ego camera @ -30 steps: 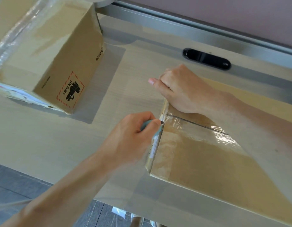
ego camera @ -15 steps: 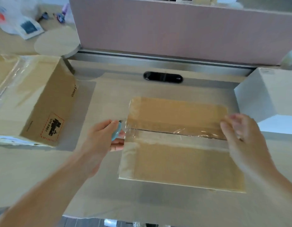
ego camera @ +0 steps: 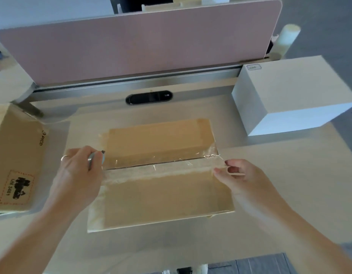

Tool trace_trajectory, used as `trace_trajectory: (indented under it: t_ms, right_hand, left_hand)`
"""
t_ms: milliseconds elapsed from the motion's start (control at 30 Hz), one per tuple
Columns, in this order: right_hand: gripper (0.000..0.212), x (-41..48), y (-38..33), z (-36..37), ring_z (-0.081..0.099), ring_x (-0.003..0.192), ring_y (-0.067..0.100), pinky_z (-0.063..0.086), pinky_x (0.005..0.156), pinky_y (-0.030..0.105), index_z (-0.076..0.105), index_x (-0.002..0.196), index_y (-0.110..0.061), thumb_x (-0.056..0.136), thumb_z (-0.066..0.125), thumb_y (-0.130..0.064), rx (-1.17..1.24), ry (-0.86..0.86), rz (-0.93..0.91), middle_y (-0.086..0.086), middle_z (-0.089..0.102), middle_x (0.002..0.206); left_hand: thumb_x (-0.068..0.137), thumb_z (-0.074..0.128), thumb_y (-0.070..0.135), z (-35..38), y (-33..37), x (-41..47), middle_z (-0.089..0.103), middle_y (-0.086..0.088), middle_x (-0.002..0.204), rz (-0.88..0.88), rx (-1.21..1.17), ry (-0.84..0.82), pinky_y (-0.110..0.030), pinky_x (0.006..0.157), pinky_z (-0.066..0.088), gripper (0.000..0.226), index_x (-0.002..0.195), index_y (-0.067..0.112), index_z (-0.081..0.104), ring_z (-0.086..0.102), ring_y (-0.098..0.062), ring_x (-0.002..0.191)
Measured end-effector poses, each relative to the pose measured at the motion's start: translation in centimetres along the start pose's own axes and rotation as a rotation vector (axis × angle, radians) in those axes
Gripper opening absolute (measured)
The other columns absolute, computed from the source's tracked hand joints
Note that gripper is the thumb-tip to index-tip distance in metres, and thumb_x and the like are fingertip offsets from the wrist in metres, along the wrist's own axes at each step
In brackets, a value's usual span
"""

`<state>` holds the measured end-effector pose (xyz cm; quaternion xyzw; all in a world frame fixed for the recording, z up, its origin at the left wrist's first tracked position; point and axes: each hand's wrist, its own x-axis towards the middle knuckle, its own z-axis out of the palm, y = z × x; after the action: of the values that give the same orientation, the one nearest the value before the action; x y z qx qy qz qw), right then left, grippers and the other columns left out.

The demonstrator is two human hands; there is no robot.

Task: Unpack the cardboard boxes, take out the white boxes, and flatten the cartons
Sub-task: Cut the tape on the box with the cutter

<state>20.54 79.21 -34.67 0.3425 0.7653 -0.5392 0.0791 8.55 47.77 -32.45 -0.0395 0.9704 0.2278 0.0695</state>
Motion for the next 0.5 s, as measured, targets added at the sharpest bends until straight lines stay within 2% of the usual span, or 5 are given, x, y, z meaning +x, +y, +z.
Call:
trace_trajectory:
  t_ms: [67,133,200,333,500]
  right_hand:
    - [0.047,0.4,-0.2,-0.2,0.067,0.098,0.008,0.051,0.083,0.029,0.061,0.125,-0.028,0.086,0.078,-0.049,0.009,-0.025,0.023,-0.009,0.069,0.109]
    - [0.039,1.1,-0.6,0.0,0.067,0.095,0.009,0.052,0.083,0.030,0.063,0.116,-0.025,0.088,0.077,-0.047,0.005,-0.023,0.028,-0.006,0.071,0.103]
    - [0.029,1.8,-0.6,0.1,0.061,0.075,0.008,0.045,0.067,0.025,0.068,0.103,-0.018,0.091,0.074,-0.044,0.015,0.005,0.012,-0.008,0.069,0.086]
    - [0.034,2.4,-0.2,0.3,0.038,0.051,0.008,0.030,0.052,0.024,0.074,0.081,-0.007,0.096,0.068,-0.037,0.011,0.020,-0.040,-0.006,0.048,0.058]
    - [0.028,2.2,-0.1,0.1,0.054,0.059,0.009,0.039,0.057,0.024,0.079,0.076,-0.021,0.097,0.070,-0.036,0.118,0.004,-0.060,0.004,0.072,0.072]
  left_hand:
    - [0.105,0.039,0.041,-0.2,0.7,0.0,0.047,-0.008,0.123,0.001,0.213,-0.027,-0.043,0.072,0.045,0.025,0.095,0.031,0.059,0.053,-0.028,0.079]
    - [0.104,0.042,0.039,-0.1,2.1,-0.1,0.045,-0.014,0.129,0.110,0.369,0.104,-0.049,0.077,0.047,0.025,0.101,0.023,0.061,0.055,-0.039,0.085]
    - [0.104,0.046,0.035,0.7,5.6,-1.0,0.051,-0.010,0.117,0.318,0.262,0.191,-0.049,0.078,0.045,0.020,0.100,0.021,0.059,0.055,-0.039,0.090]
    - [0.103,0.040,0.046,4.6,13.5,-1.8,0.049,0.010,0.070,0.666,0.055,-0.167,-0.037,0.057,0.041,0.019,0.096,0.031,0.048,0.050,-0.015,0.064]
    - [0.100,0.025,0.055,7.7,16.2,-1.2,0.054,0.007,0.074,0.889,0.292,-0.343,-0.033,0.055,0.032,0.023,0.095,0.037,0.039,0.055,-0.023,0.069]
